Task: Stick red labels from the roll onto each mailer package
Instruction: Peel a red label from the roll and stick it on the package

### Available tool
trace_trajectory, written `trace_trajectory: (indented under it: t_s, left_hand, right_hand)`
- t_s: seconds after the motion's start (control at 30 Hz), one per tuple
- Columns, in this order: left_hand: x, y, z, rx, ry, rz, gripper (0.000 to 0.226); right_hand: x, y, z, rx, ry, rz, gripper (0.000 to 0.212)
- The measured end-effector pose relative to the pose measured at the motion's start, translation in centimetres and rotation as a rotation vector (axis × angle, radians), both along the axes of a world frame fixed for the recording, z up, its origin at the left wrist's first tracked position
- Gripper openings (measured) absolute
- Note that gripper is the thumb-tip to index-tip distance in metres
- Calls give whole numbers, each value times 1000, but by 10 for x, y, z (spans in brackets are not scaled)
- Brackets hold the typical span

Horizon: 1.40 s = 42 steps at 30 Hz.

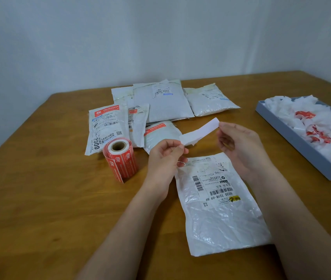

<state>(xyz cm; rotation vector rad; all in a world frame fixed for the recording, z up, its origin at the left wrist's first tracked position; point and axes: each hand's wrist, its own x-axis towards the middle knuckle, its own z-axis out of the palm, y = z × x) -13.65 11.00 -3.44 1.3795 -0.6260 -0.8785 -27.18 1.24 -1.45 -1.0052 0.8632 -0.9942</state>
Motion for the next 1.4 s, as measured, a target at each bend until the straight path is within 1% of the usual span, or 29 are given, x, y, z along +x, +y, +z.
trace_trajectory:
  t_s: [0.27,0.43,0.57,0.63,0.7,0.8,0.9,1.0,1.13,1.23,1.4]
  left_hand:
    - [2,1,0,16,-12,16,7]
    - [-2,1,1,21,-17,20,6]
    - [-3,2,2,-20,72,43,8]
    - [-3,2,3,-30,73,65,8]
    - [-4,1,4,-21,-19,86,8]
    - [-10,1,4,-25,-260,101,10]
    - [-18,-6,6,-33,-452,69,15]
    - [-23,-21,10,-27,-599,21,21]
    - [-27,-47,13,-4,-780,-38,18]
    - [-28,-64,11,35,-868,-49,19]
    - [-24,-80,6,65,-887,-20,8]
  right_hand:
    - [-9,-7,4,86,-74,-69,4]
    - [-16,-13,6,141,-98,-155,2]
    - [-20,-16,7,178,-116,-236,4]
    - [-22,-17,7,198,-117,-300,4]
    - [-24,-19,8,216,-103,-374,4]
    - [-29,-22,9,218,-93,-431,5]
    - [-29,-23,9,202,-100,-421,6]
    - [-28,-23,8,174,-95,-394,8]
    - [-28,-25,6,157,-77,-361,8]
    - [-27,-24,5,146,-68,-338,11]
    - [-28,-24,6,160,-82,-302,11]
